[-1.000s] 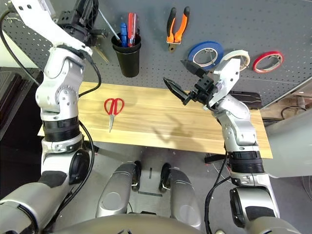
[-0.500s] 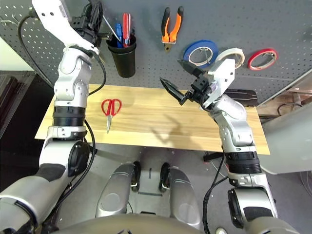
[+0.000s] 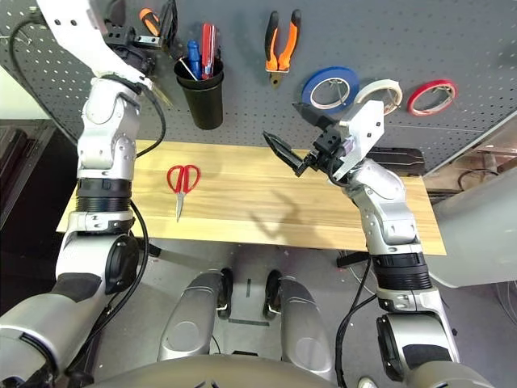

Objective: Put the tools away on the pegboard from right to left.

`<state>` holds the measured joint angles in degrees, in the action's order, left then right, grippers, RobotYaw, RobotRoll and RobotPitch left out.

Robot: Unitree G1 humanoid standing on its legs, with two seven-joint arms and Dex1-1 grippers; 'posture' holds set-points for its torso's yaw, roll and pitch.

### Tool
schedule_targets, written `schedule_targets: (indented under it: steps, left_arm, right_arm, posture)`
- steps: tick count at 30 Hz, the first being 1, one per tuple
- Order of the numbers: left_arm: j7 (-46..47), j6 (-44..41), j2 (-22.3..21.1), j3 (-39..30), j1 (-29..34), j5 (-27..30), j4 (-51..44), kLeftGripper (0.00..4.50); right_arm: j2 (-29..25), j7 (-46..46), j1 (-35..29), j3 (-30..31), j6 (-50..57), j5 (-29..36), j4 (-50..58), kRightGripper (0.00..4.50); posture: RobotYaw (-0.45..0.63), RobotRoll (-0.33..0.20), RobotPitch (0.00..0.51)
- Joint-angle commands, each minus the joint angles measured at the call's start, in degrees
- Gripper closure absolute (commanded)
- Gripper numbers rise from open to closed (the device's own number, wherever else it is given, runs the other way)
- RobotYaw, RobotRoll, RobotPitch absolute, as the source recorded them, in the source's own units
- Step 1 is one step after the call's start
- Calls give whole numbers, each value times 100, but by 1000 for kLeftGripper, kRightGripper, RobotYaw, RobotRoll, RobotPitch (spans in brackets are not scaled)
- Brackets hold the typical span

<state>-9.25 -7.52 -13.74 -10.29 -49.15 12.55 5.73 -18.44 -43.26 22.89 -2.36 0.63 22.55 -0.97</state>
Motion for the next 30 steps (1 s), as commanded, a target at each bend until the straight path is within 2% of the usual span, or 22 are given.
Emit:
schedule_targets:
  steps: [1, 5, 9, 14, 18, 21, 24, 30]
  left_arm:
    - [22, -684, -170, -91, 358, 212, -900, 23]
    - [12, -1548, -307, -176, 958, 594, -2018, 23]
    - [-17, -2335, -341, -113, 1890, 939, -3075, 23]
    - [40, -2855, -310, 54, 2941, 1001, -3710, 23]
    - [9, -2722, -296, 282, 3631, 688, -3347, 23]
    - [45, -2707, -306, 420, 3853, 466, -3012, 23]
    - [200, -2889, -264, 475, 3924, 254, -2596, 23]
    - [248, -2647, -161, 575, 3776, -80, -1407, 23]
  right_arm:
    - [0, -91, 14, 93, -62, -77, -160, 0]
    - [-89, -206, -44, 231, 112, -150, -188, 0]
    - [-361, -424, -235, 482, 568, -235, -89, 0]
    - [-753, -559, -395, 765, 1141, -464, -109, 0]
    - [-997, -575, -528, 1035, 1704, -707, -159, 0]
    - [-1073, -594, -591, 1165, 2036, -784, -112, 0]
    - [-1086, -628, -639, 1277, 2114, -891, -112, 0]
    - [-1004, -565, -682, 1565, 2004, -1267, -256, 0]
  posture:
    - [214, 0, 162]
    - [228, 0, 163]
    - [239, 0, 173]
    - [248, 0, 186]
    - [246, 0, 200]
    - [237, 0, 208]
    - [229, 0, 217]
    - [218, 0, 241]
